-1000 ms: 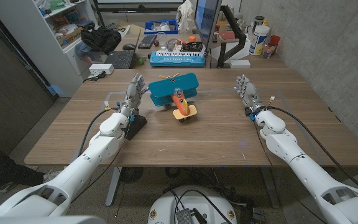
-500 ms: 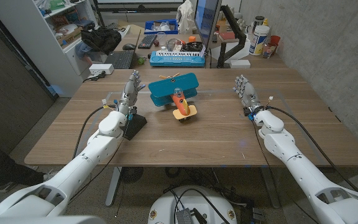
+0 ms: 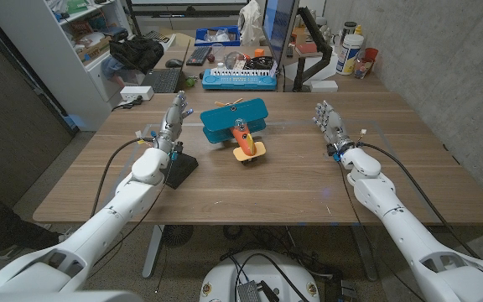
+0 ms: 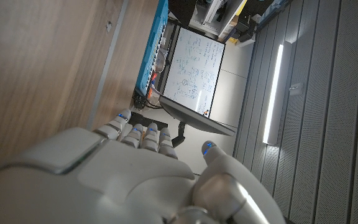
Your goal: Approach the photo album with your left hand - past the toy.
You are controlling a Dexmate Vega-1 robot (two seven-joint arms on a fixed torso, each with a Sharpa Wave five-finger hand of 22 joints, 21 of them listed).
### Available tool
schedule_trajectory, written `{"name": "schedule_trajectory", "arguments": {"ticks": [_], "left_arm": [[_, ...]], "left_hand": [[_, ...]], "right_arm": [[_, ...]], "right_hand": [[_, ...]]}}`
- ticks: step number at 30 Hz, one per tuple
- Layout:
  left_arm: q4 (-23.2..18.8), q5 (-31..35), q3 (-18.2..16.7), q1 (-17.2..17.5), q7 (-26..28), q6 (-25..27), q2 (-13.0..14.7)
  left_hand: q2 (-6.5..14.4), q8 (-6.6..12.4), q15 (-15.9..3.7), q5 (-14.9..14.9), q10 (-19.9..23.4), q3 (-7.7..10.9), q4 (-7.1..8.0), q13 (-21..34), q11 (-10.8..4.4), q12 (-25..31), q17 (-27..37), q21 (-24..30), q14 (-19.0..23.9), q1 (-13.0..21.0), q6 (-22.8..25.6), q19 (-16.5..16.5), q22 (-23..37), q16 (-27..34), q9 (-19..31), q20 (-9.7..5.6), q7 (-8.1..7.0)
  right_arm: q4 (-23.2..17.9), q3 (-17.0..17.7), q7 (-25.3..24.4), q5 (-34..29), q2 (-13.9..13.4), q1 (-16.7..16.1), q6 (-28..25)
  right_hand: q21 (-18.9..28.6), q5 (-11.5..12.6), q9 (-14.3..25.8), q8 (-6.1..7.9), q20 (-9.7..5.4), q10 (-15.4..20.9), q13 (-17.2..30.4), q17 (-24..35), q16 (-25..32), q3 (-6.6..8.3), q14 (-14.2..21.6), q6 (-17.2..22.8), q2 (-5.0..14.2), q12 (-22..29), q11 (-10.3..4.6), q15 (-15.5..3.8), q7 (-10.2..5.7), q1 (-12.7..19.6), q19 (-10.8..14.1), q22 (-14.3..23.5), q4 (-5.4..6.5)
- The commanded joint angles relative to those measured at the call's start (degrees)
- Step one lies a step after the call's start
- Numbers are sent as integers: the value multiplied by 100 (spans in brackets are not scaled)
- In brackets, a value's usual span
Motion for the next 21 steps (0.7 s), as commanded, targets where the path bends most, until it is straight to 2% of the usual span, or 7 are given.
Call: {"name": "schedule_trajectory", "arguments": {"ticks": [1, 21], "left_arm": [[-37, 328, 34, -77, 172, -150, 98], [-209, 814, 32, -81, 381, -306, 272]], "left_hand": [[665, 35, 51, 4, -1310, 47, -5, 23, 20, 27, 23, 16, -1394, 56, -1250, -1593, 14, 36, 27, 22, -29], [654, 16, 36, -7, -1280, 96, -6, 23, 10, 6, 25, 15, -1373, 66, -1209, -1606, 4, 10, 29, 41, -57]], "right_arm": [[59, 76, 91, -202, 122, 44, -44], [223, 92, 166, -312, 244, 169, -3]], "right_hand": [[2, 32, 12, 38, -330, 48, 18, 16, 34, 13, -33, 12, 587, 42, -20, -73, -28, 51, 2, 13, -29], [-9, 31, 13, 44, -325, 70, 18, 16, 33, 0, -28, 40, 577, 47, -15, -76, -45, 51, 9, 13, -32]]}}
